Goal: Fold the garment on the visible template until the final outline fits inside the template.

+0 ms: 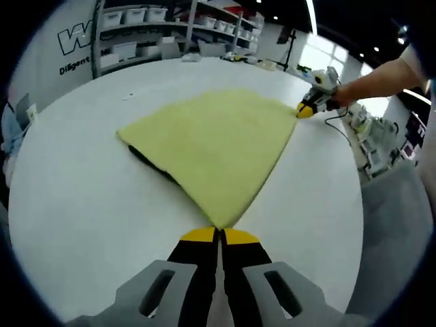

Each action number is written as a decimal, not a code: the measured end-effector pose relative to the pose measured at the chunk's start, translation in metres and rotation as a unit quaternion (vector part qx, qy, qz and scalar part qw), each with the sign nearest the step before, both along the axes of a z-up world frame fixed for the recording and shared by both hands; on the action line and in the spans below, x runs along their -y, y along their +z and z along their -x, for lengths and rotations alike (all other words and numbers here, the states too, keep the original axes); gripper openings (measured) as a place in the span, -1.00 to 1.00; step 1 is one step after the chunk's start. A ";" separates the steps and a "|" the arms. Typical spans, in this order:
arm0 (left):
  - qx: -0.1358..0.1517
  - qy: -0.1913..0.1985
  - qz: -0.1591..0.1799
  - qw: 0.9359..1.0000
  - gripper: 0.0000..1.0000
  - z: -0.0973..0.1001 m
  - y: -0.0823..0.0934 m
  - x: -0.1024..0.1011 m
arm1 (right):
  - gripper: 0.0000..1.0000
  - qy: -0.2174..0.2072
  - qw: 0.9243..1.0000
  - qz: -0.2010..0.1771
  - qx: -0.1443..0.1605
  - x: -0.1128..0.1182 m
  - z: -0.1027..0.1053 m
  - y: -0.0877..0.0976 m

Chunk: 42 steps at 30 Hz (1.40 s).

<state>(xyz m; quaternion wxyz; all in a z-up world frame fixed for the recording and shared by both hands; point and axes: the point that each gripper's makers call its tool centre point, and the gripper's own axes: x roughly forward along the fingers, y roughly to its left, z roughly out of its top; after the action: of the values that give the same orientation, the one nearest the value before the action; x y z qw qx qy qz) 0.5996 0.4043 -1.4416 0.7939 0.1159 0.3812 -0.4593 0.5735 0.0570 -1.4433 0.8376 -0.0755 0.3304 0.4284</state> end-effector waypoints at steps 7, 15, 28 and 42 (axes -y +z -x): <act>-0.003 0.024 0.016 1.000 -0.99 0.009 -0.001 -0.001 | -1.00 -0.018 1.000 -0.015 -0.008 0.002 0.010 0.000; -0.001 0.033 0.019 0.999 -0.99 0.013 -0.001 -0.004 | -1.00 -0.036 0.999 -0.020 -0.027 0.010 0.019 0.001; -0.008 0.054 0.012 0.998 -0.92 0.016 -0.001 -0.008 | -0.93 -0.078 0.996 -0.032 -0.027 0.007 0.010 0.010; -0.009 0.076 0.025 0.997 -1.00 0.017 0.000 -0.007 | -1.00 -0.063 0.996 -0.046 -0.037 -0.010 0.010 0.004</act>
<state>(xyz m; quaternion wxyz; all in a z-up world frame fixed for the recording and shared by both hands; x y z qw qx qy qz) 0.5830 0.4109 -1.4415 0.8258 0.0627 0.3847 -0.4077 0.5639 0.0670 -1.4389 0.8529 0.0005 0.3451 0.3918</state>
